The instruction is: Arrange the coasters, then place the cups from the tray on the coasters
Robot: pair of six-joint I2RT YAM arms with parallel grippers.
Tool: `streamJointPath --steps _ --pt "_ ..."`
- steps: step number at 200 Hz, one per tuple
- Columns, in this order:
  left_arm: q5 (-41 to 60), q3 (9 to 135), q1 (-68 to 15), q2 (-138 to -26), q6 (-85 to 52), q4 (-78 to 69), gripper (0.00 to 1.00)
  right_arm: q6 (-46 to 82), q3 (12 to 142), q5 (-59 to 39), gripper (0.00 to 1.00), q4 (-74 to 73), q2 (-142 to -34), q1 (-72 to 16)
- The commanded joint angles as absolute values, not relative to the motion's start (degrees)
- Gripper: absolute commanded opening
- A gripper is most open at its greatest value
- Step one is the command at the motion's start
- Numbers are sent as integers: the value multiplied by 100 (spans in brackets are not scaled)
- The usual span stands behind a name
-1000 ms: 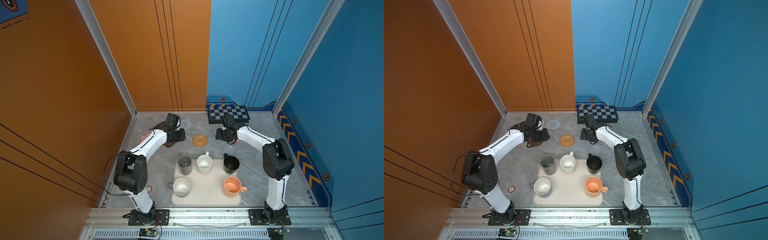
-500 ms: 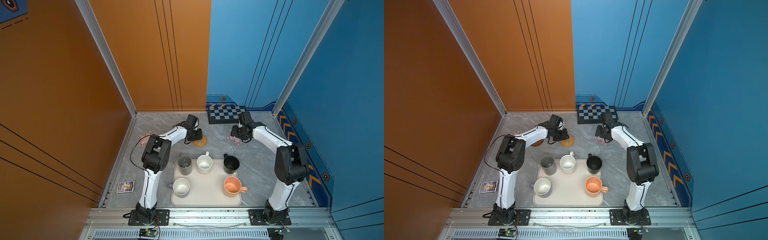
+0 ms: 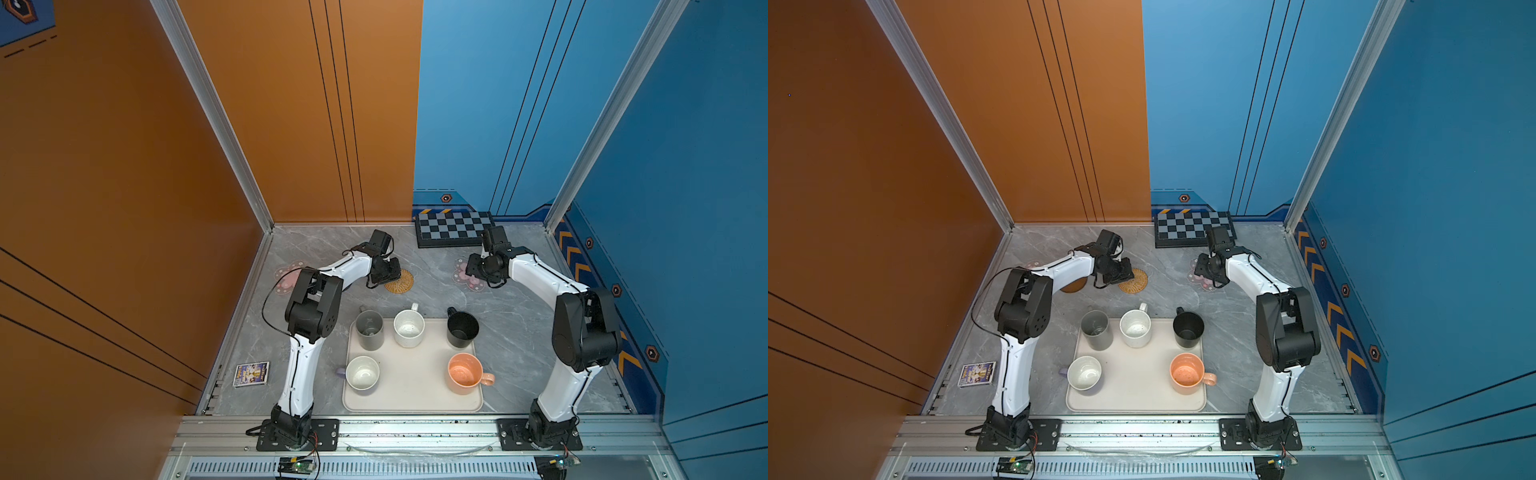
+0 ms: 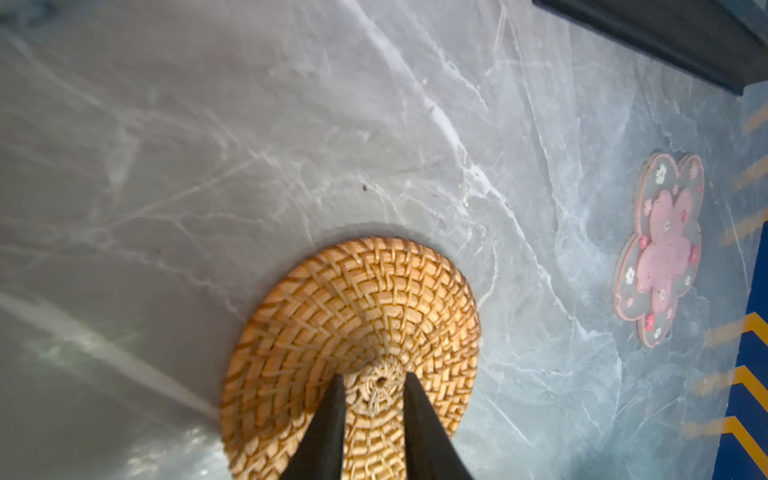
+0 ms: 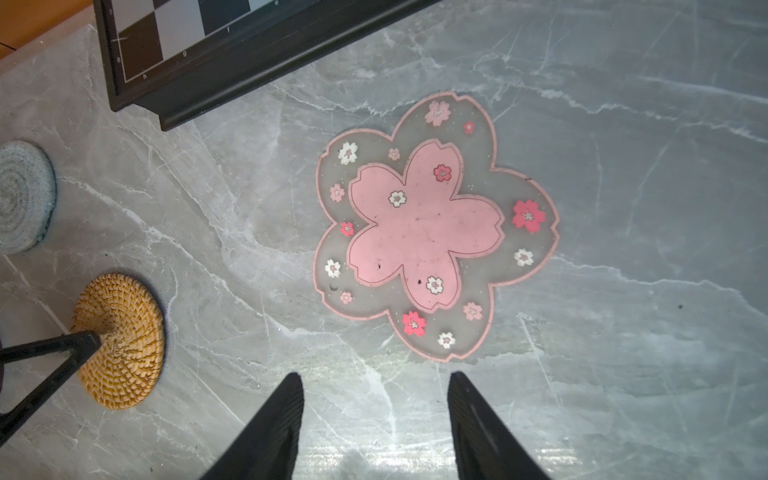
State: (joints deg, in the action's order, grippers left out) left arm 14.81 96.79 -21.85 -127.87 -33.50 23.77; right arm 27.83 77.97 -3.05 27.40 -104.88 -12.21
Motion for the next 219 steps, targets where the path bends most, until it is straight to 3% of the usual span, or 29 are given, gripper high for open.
streamJointPath --steps 1,106,219 --pt "1302 9864 -2087 -12955 -3313 2670 26 2716 7645 -366 59 2753 -10223 -1184" --pt "1575 10177 -2234 -12876 -3282 2801 26 2742 7506 -330 59 2755 -10170 -1105" --pt "1127 9484 -2246 -10815 -3050 2707 28 2376 8550 165 58 2725 -11501 -911"
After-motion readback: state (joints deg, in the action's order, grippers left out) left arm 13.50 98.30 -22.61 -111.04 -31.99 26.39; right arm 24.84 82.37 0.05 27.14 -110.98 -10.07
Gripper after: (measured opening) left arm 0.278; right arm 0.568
